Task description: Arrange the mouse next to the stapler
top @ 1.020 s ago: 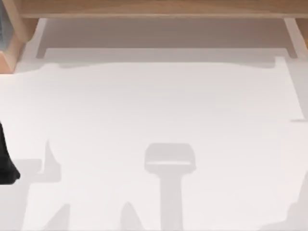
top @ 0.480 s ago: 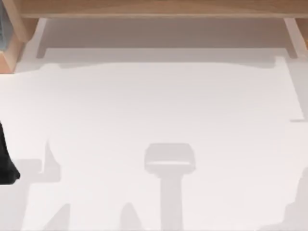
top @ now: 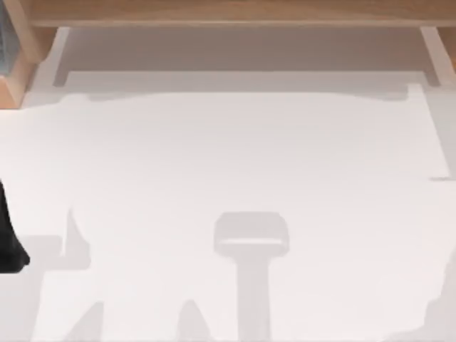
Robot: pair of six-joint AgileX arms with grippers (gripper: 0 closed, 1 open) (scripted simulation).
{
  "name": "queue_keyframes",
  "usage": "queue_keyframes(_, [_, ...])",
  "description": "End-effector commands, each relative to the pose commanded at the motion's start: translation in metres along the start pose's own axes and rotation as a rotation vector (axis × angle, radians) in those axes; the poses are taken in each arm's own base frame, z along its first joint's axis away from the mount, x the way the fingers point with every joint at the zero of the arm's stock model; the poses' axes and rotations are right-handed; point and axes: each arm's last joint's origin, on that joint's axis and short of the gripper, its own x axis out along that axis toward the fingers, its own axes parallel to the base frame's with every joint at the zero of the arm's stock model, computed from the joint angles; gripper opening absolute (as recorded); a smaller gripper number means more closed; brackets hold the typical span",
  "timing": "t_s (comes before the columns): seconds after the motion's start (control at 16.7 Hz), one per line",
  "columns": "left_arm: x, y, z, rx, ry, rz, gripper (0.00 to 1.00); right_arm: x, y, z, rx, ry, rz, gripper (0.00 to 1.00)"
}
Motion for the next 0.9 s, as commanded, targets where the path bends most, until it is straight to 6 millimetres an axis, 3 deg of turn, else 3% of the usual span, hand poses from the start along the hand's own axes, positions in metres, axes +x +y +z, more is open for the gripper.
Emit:
queue_keyframes(0.24, [0.0,0.0,0.0,0.0,0.0,0.0,1.0,0.0129,0.0028,-0.0063,0.003,0.054,0.027,0.0])
queue_keyframes(0.48, [0.0,0.0,0.0,0.0,0.0,0.0,1.0,0.0129,0.0028,-0.0063,0.003,0.054,0.027,0.0])
queue_keyframes(0.9, [0.0,0.0,0.0,0.0,0.0,0.0,1.0,0.0129,0.0028,-0.0063,0.003,0.054,0.027,0.53])
